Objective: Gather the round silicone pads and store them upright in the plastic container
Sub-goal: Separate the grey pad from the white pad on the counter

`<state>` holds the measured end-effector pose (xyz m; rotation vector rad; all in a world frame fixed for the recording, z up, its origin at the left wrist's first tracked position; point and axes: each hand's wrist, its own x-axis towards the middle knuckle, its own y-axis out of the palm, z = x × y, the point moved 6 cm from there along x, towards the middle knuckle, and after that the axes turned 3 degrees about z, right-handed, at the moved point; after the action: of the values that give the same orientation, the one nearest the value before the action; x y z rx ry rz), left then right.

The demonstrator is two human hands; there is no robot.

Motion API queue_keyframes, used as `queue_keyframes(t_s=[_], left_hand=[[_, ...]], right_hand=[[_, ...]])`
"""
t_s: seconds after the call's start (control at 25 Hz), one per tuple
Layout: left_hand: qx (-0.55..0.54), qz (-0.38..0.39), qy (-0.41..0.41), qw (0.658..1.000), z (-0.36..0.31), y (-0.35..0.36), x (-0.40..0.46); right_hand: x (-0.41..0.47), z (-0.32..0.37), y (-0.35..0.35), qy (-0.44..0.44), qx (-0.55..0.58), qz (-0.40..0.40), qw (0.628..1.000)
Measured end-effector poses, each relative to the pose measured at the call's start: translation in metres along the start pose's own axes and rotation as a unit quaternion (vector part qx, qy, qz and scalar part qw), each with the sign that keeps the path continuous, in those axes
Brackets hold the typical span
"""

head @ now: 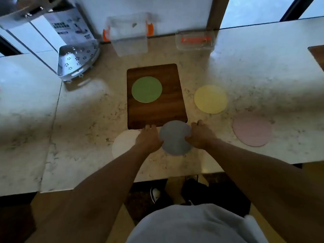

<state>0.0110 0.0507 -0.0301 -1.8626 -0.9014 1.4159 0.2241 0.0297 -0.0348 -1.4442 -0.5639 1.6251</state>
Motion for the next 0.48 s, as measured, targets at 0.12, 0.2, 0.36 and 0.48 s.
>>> queue_keyframes(t_s=[0.12, 0.2, 0.36, 0.48], left_hand=[[-0.051, 0.014, -0.048, 0.997, -0.012, 0.004, 0.004], [-0.049, 0.007, -0.043, 0.998, -0.022, 0.007, 0.003], [-0.075, -0.012, -0.06, 0.995, -0.033, 0.019, -0.002], [-0.098, -0.034, -0.093, 0.99, -0.035, 0.019, -0.003]], right_hand=[[0.013, -0.004, -0.001, -0.024, 0.018, 0.021, 0.999], [0.018, -0.006, 0.0, -0.034, 0.029, 0.023, 0.999], [0.02, -0.011, 0.002, -0.048, 0.015, 0.003, 0.999], [0.019, -0.009, 0.006, -0.048, 0.017, -0.01, 0.999]])
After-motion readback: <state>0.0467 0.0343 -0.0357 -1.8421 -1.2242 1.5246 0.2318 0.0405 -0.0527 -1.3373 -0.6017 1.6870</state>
